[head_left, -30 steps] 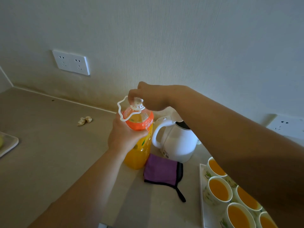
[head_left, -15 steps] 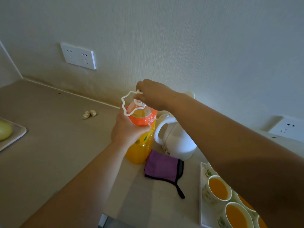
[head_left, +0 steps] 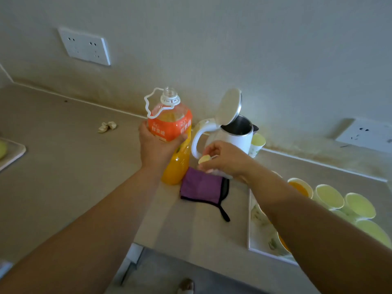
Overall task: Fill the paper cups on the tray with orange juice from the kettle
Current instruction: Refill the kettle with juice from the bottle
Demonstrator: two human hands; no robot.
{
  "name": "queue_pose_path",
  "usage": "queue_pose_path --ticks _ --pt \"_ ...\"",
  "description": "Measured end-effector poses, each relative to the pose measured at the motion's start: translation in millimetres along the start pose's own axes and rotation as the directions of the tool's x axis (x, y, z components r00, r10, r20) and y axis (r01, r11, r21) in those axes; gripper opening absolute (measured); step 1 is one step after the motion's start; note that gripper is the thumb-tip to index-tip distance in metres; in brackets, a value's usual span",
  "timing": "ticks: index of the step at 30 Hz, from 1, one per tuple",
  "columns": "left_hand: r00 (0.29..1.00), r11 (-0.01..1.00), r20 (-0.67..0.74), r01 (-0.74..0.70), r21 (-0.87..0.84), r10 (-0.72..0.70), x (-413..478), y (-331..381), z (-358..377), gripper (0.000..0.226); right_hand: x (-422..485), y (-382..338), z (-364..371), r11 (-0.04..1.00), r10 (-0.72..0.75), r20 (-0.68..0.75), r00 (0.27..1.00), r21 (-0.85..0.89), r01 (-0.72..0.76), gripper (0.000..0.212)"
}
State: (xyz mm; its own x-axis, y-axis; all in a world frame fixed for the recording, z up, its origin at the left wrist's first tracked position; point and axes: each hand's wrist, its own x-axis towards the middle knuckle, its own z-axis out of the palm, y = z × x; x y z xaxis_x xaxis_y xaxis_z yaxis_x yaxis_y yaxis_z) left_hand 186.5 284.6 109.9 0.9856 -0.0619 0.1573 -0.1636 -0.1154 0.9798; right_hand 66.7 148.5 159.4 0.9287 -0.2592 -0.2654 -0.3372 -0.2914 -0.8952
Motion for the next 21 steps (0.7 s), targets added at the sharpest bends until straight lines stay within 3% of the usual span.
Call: queue_pose_path --ticks 3,6,14,18,21 --pt "1.0 0.999 -0.028 -0.012 0.047 0.013 -5 0 5 0.102 -4 58 19 0.959 0.121 0.039 0.992 -0.263 -0.107 0.045" --pt "0.999 0.997 -0.037 -0.016 0.077 0.019 -11 -6 8 0.094 -6 106 36 0.889 0.177 0.024 0.984 -0.433 -0.149 0.043" --pt "1.0 0.995 -0.016 0.01 0.095 -0.008 -7 -17 4 0.093 -1 154 70 0.844 0.131 0.046 0.99 -0.529 -0.087 0.035" --pt "1.0 0.995 -0.011 0.021 0.099 -0.02 -4 -16 2 0.09 -6 140 70 0.693 0.15 0.086 0.985 -0.72 -0.043 0.062" --pt "0.999 0.994 -0.003 0.038 0.106 -0.038 -2 -9 2 0.086 -9 114 60 0.706 0.028 0.025 0.999 -0.708 -0.002 0.059"
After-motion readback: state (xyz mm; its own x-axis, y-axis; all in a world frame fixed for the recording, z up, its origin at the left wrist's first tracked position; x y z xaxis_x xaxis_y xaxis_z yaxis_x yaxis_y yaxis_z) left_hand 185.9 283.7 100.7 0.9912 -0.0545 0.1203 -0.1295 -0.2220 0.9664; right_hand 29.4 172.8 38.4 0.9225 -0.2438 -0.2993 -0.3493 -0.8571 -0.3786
